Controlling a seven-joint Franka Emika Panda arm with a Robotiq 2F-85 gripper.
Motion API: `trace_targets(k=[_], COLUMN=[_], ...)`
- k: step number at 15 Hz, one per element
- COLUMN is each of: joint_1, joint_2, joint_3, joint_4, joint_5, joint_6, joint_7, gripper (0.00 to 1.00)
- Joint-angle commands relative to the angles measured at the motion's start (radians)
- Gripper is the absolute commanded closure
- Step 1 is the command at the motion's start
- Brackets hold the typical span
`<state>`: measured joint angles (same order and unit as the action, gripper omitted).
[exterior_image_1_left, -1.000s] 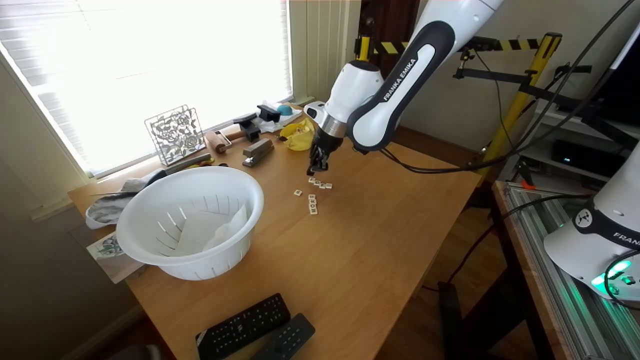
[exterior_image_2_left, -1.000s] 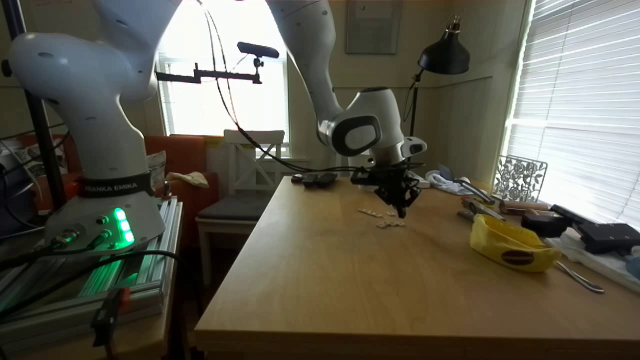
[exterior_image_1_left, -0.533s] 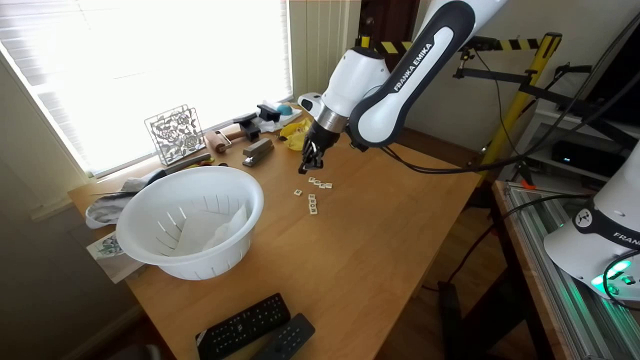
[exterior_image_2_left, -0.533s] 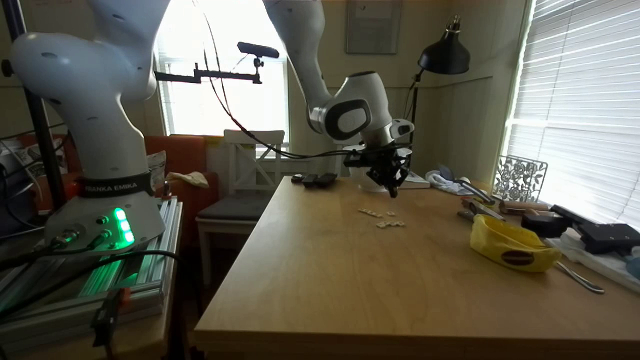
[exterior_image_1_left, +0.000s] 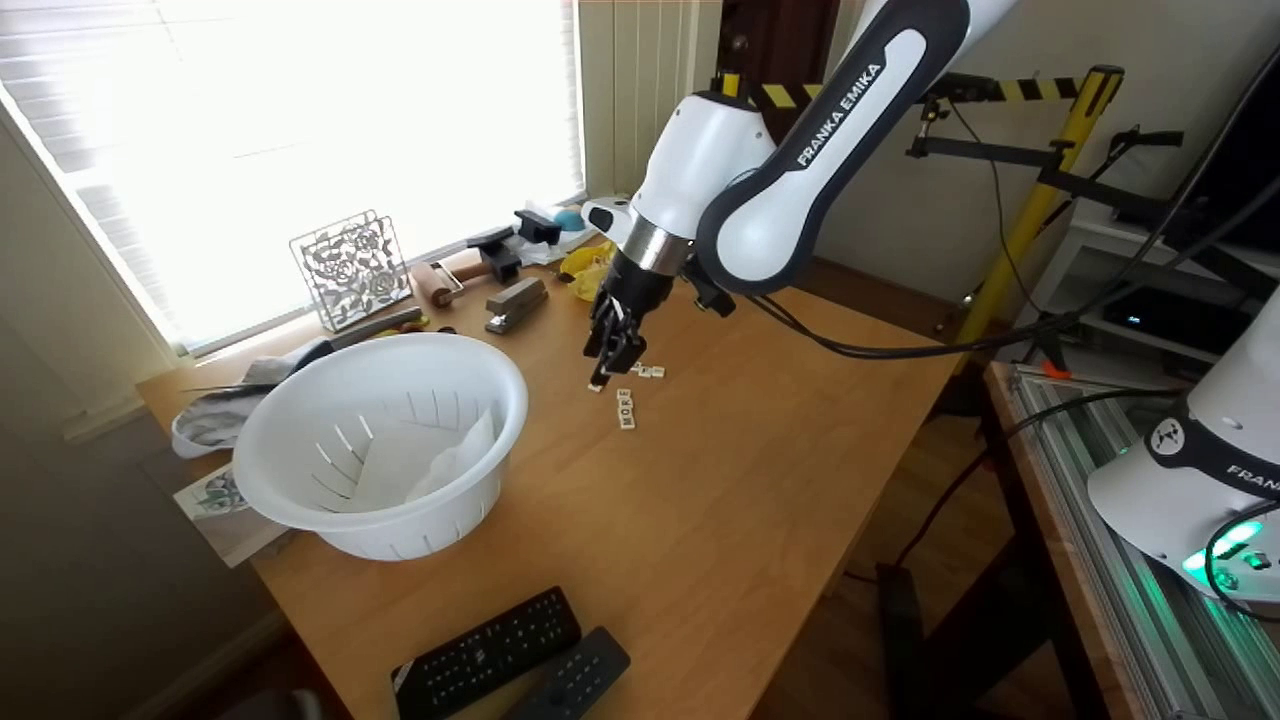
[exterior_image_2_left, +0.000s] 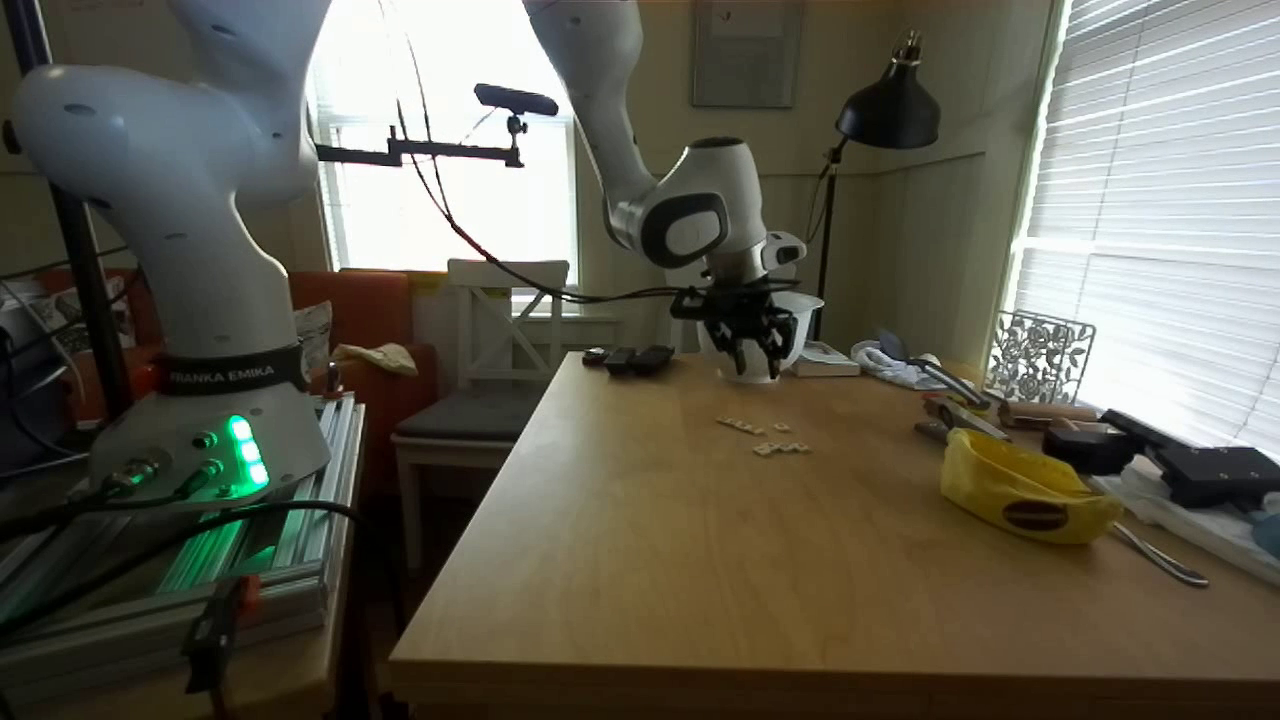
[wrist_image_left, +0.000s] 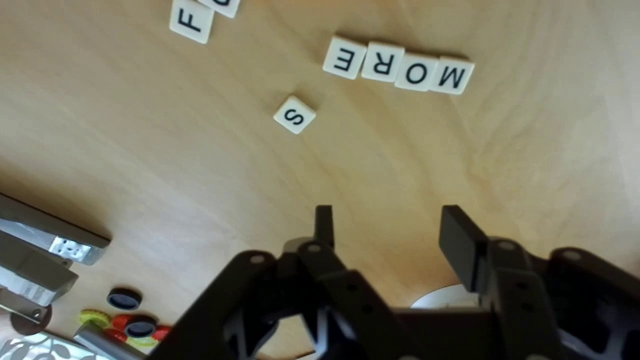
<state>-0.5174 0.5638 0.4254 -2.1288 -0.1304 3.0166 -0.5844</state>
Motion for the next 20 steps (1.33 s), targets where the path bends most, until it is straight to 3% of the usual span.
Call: trace_targets(k=[1,2,3,9,16,17,20], joint_1=[-0.04,-0.036,-0.033,0.011,0.149,0.176,0.212], joint_2=[-0.043,-0.053,-0.062,-0.154,-0.268,-0.216,-0.222], joint_3=[0.055,0.053,0.052,0.034,-0.1,-0.123,-0.158], joint_4=[-0.033,-0.034,-0.035,-0.055,-0.092,-0.048,-0.05], joint_5=[0.07,0.083,0.097,0.23,0.319,0.317,0.316], joint_6=[-0.066,-0.089,-0.109,-0.273,-0.403,-0.379,-0.381], joint_7=[-0.018,-0.013,-0.016,-0.039,-0.045,-0.049,-0.042], gripper=[0.12,0.03,0.01,0.0,0.0,0.0,0.0])
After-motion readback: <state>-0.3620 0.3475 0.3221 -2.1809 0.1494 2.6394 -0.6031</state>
